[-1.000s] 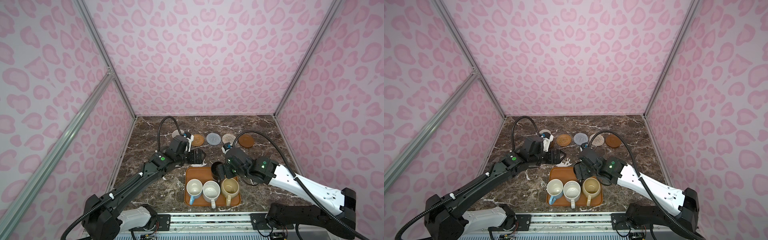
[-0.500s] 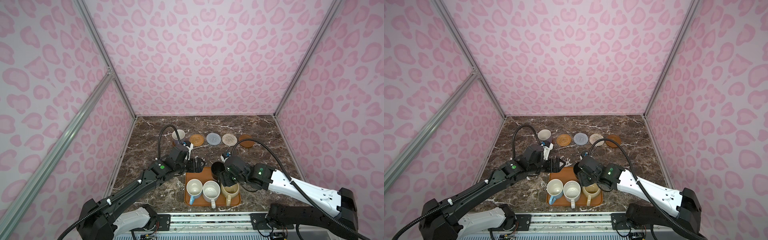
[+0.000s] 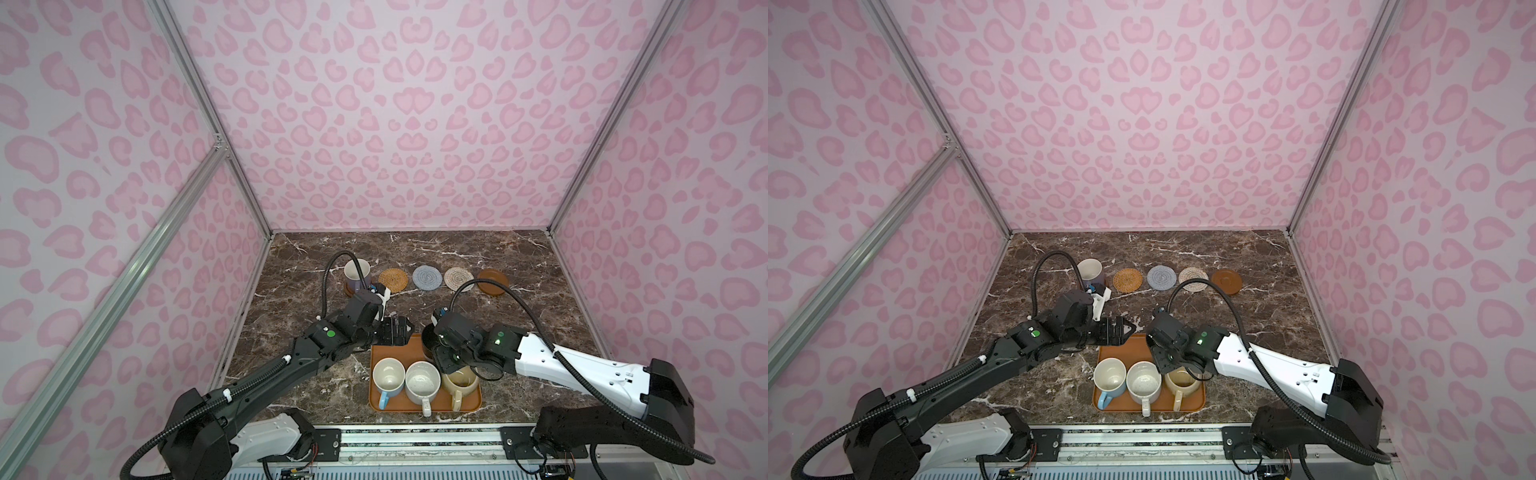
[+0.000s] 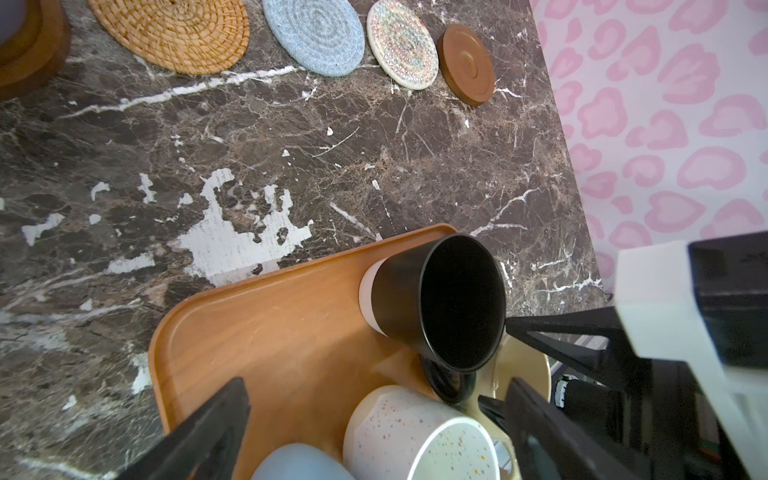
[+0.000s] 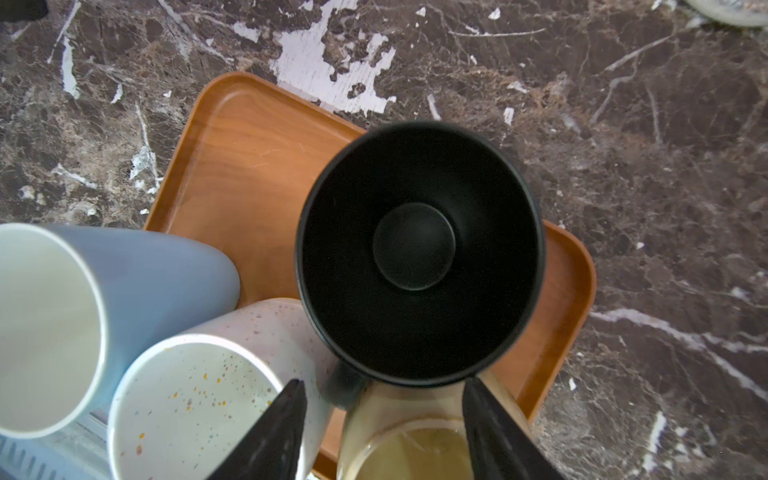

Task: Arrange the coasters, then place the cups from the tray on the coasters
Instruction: 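Lower the right gripper onto the black mug on the tray and grasp it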

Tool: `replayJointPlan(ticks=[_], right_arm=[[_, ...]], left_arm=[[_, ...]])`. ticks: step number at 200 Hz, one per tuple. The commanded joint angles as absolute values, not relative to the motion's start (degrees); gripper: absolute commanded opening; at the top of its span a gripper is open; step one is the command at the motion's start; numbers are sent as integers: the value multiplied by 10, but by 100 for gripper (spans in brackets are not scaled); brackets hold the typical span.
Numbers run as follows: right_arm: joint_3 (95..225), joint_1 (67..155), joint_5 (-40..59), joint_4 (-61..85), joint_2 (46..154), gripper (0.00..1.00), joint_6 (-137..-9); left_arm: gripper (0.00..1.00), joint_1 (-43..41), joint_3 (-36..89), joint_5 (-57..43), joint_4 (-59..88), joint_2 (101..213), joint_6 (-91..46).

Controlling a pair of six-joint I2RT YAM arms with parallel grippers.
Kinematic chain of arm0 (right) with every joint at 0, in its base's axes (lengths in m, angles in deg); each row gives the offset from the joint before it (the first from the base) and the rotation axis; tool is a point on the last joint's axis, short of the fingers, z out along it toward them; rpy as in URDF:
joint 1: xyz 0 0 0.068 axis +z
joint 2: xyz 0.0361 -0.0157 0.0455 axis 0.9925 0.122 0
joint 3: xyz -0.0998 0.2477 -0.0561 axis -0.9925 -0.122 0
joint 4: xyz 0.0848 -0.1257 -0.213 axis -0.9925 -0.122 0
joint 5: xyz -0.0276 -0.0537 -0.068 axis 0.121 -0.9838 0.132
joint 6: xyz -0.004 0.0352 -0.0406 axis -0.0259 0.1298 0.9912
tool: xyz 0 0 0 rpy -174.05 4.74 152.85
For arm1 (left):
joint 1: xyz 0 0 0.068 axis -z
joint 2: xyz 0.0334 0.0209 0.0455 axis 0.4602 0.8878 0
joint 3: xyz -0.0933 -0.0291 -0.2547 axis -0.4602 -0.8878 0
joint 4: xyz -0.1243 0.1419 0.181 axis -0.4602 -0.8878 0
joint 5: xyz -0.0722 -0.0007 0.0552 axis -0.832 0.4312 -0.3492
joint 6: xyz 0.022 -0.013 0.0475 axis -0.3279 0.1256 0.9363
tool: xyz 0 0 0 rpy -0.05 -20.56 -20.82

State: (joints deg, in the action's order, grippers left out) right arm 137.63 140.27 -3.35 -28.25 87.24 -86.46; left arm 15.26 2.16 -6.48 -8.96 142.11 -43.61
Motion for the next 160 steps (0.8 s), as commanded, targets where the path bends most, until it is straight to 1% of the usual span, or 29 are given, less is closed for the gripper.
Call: replayJointPlan(ticks=[1, 45, 160], right_arm=[[1378, 1403, -34, -269, 886, 58, -861], [1381, 1402, -40, -264, 904, 55, -861], [1381, 1386, -47, -247, 937, 39, -864]], left_arm=[[97, 154, 23, -68, -66, 1423, -438], [97, 155, 23, -60, -69, 1421, -434], [98, 155, 29, -58, -69, 1427, -425]])
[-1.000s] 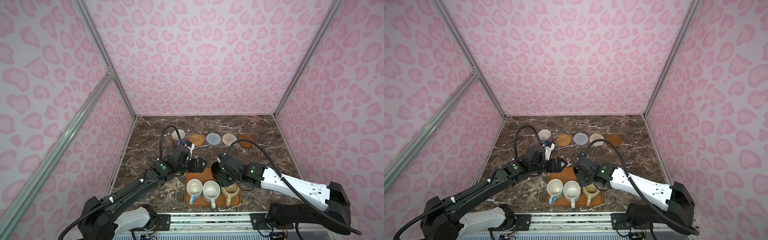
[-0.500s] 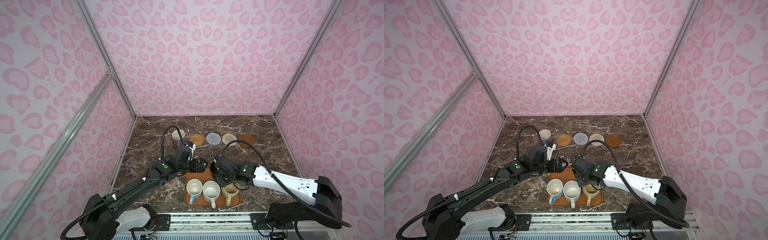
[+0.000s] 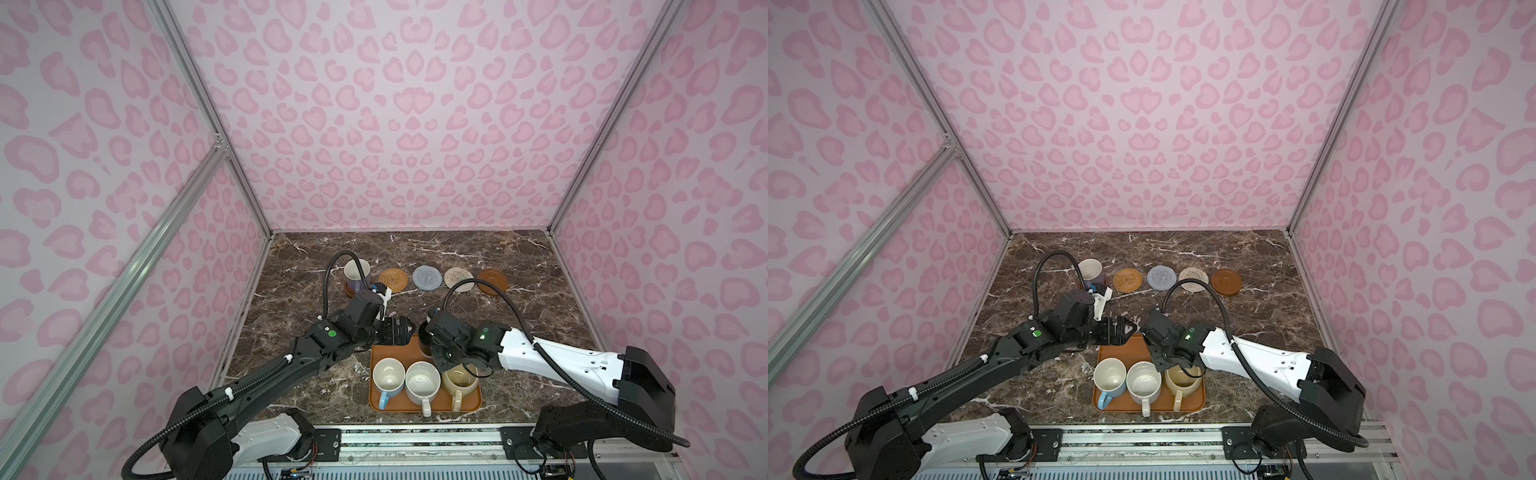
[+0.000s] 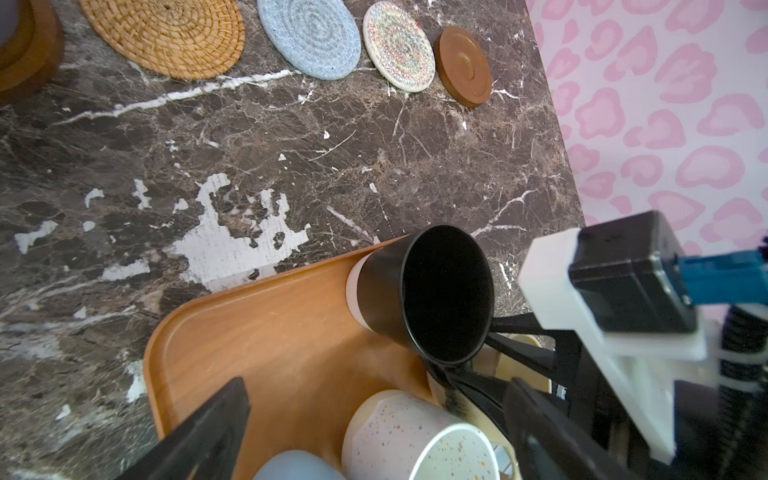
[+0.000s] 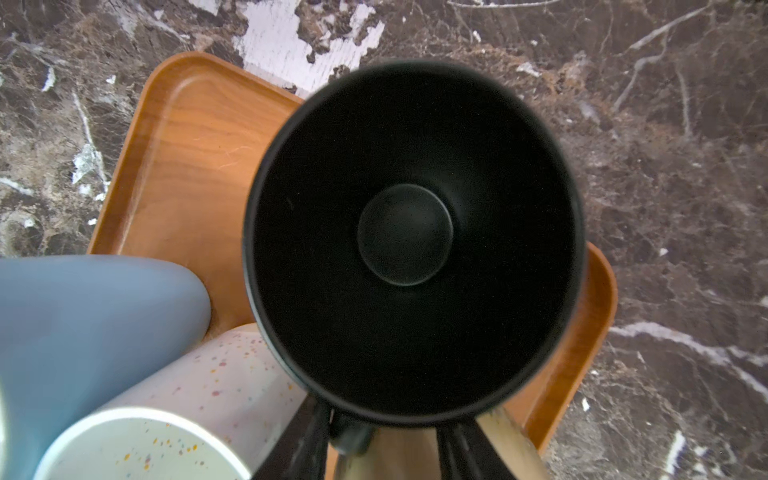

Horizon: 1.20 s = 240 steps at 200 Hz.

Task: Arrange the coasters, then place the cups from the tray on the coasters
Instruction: 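Lower the right gripper onto the black mug on the tray and grasp it, then lift the black mug with the right gripper and carry it toward the rattan coaster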

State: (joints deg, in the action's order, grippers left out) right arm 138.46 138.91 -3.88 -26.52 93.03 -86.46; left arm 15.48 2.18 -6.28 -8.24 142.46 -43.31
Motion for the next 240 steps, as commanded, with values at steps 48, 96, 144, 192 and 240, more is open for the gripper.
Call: replayJointPlan(ticks=[48, 96, 144, 192, 240], right_arm=[[1376, 1379, -32, -228, 952, 35, -862], [1374, 1376, -33, -219, 959, 29, -862], [1369, 1376, -42, -211, 951, 8, -862], [1354, 1375, -45, -180, 933, 0, -866], [1343, 1375, -54, -155, 894, 0, -877]], left_arm=[[97, 155, 29, -60, -70, 1423, -419], [97, 155, 30, -58, -72, 1422, -419], [97, 154, 26, -56, -62, 1419, -424], [98, 155, -3, -56, -3, 1410, -456], [97, 155, -6, -53, 8, 1396, -472]])
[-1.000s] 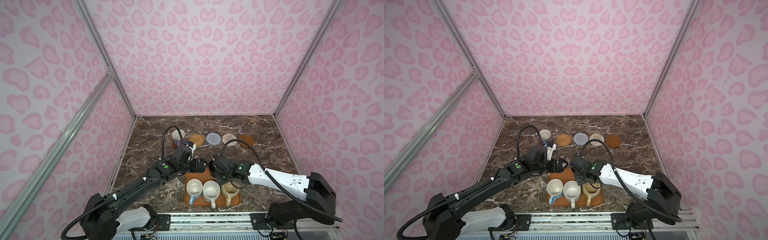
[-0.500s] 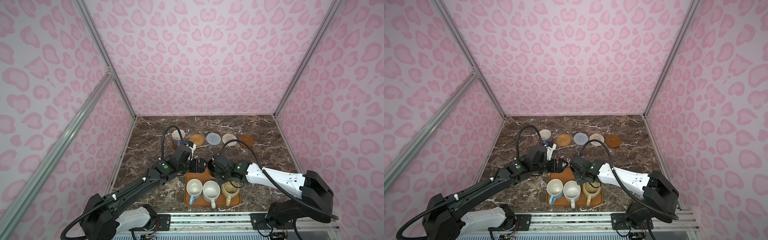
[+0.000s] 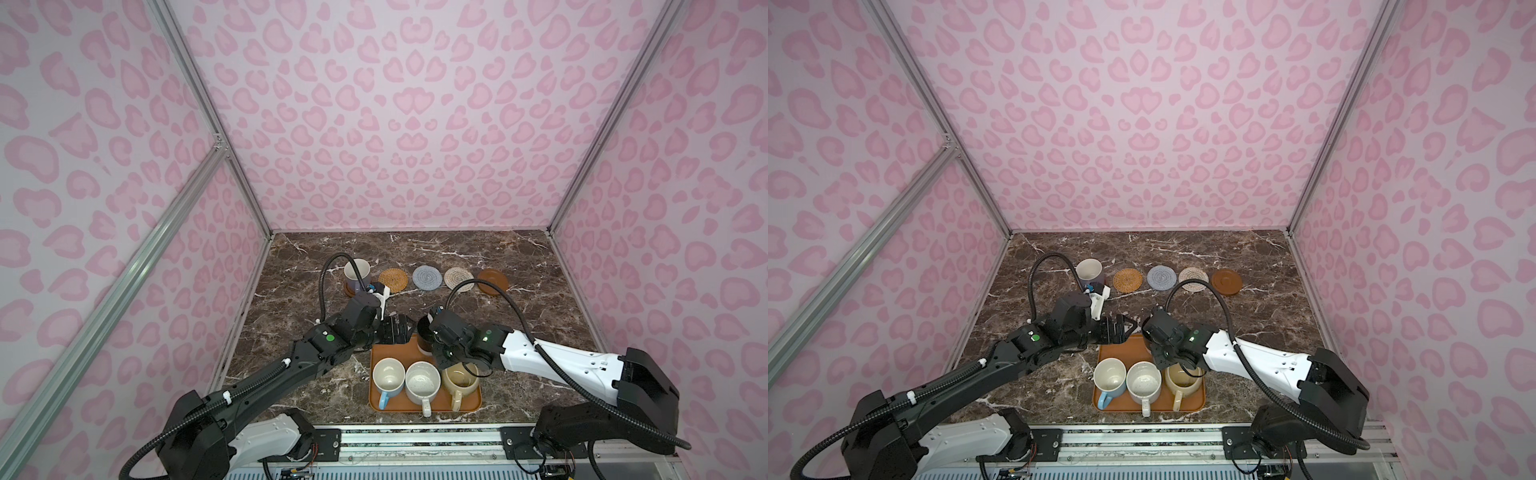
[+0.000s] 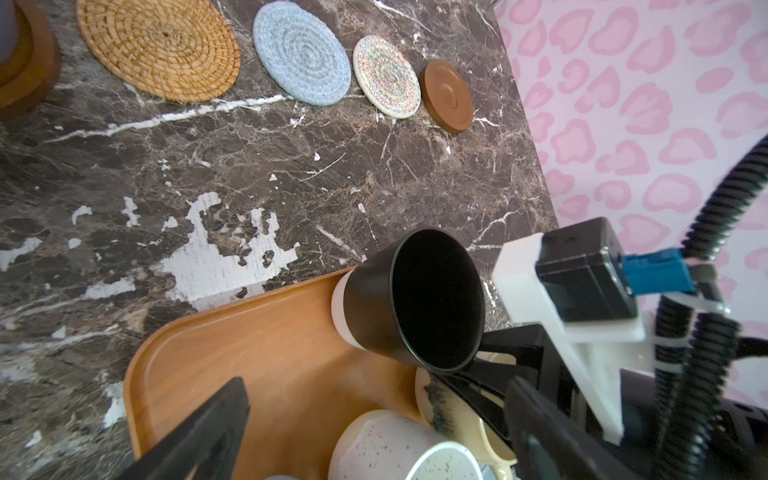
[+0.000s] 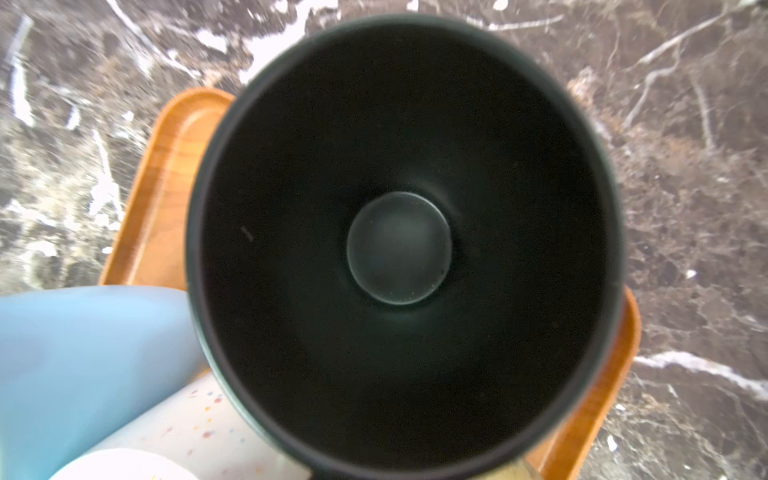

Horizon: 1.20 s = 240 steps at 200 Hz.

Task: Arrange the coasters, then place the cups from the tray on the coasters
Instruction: 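Lift the black mug with the right gripper and carry it toward the rattan coaster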

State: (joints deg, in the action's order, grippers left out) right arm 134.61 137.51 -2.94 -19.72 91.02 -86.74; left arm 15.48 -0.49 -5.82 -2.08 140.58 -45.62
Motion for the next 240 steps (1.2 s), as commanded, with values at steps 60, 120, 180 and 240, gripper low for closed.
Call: replayJointPlan(ticks=[60, 120, 180, 240], right_arm=[[1368, 1374, -84, -166, 881, 0, -877], [1432, 1347, -98, -168, 924, 0, -876], [1542, 1323, -99, -161, 1028, 0, -876], [1652, 1300, -80, -140, 1158, 0, -887]], left_arm=[[97, 155, 9, -42, 12, 1382, -479], [97, 135, 51, 3, -22, 1380, -475], [97, 69, 93, 1, -48, 1392, -465], [97, -20, 101, -48, -39, 1414, -468]])
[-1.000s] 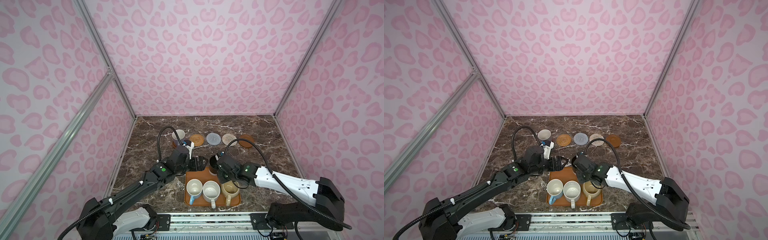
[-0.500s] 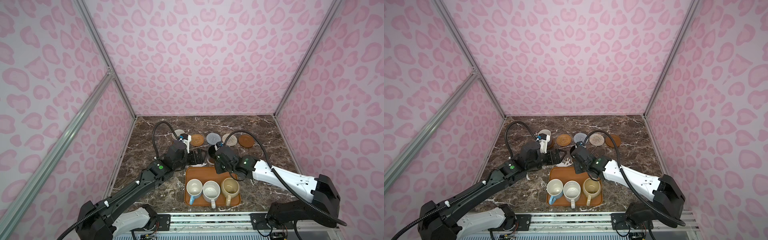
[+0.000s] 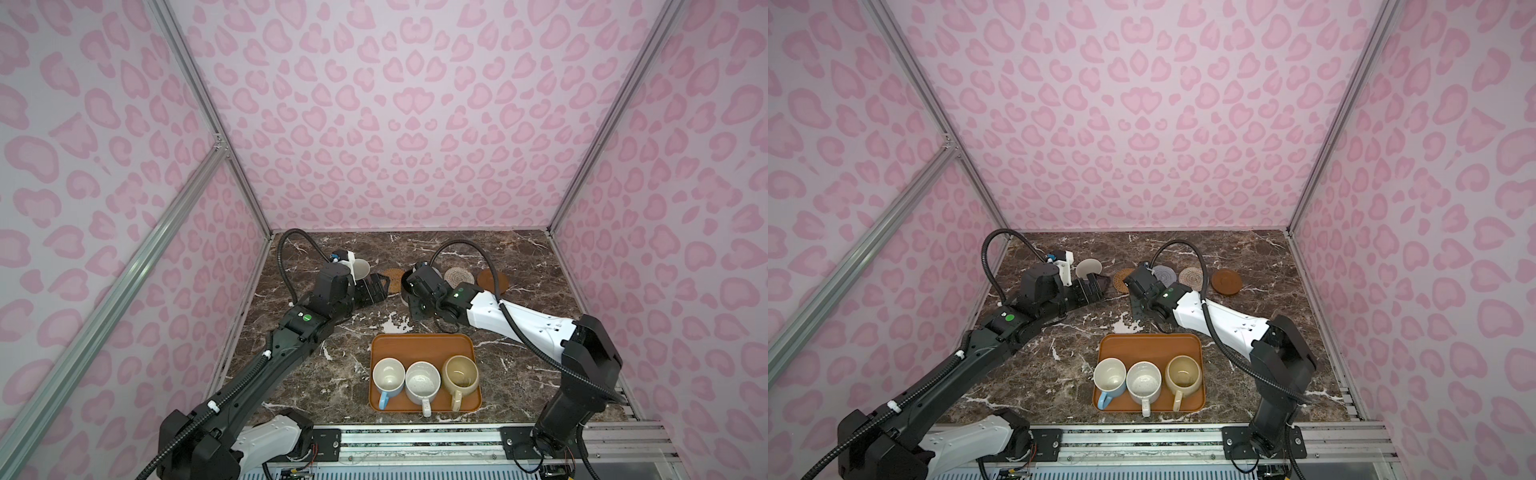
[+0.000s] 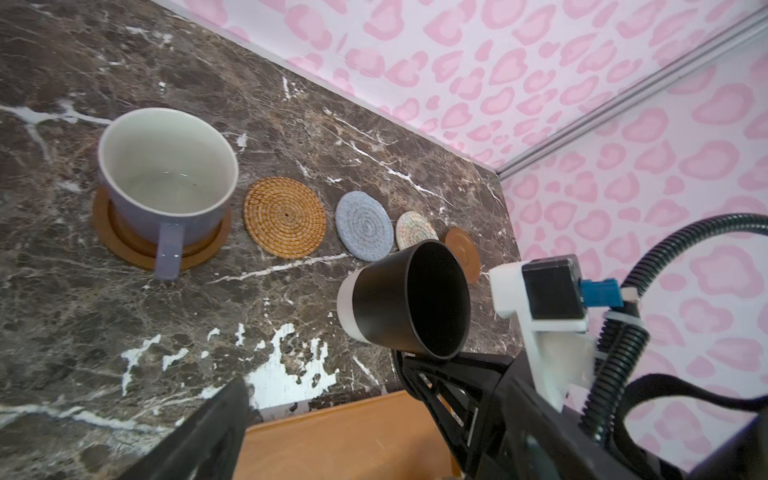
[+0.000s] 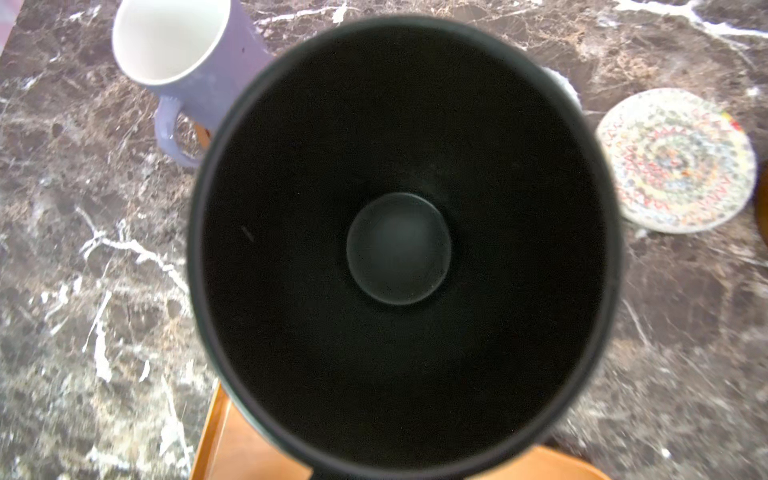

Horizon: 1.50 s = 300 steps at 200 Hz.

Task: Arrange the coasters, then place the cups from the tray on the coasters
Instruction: 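Lift the black mug with the right gripper and carry it toward the rattan coaster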

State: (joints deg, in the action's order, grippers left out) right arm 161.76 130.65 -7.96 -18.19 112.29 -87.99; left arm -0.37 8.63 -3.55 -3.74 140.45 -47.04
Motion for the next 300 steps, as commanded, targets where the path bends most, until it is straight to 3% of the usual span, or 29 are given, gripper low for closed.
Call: replayJointPlan(ticks=[1, 30, 72, 95, 152, 300], right_arm=[[1654, 1299, -80, -141, 1159, 0, -887], [1725, 1283, -77, -152, 1222, 0, -894], [1811, 1273, -75, -162, 1302, 0, -896], [1863, 1265, -64, -168, 1350, 0, -898], [1955, 1265, -84, -218, 1421, 0, -895], [1971, 1270, -95, -245, 1452, 0, -902]], left_arm=[[97, -21, 101, -48, -38, 1414, -468], [97, -66, 87, -89, 2, 1431, -498], [97, -73, 98, -44, -2, 1460, -491], [96, -108, 88, -114, 38, 1482, -501], [96, -114, 84, -91, 40, 1502, -497], [96, -114, 69, -97, 48, 1495, -496]])
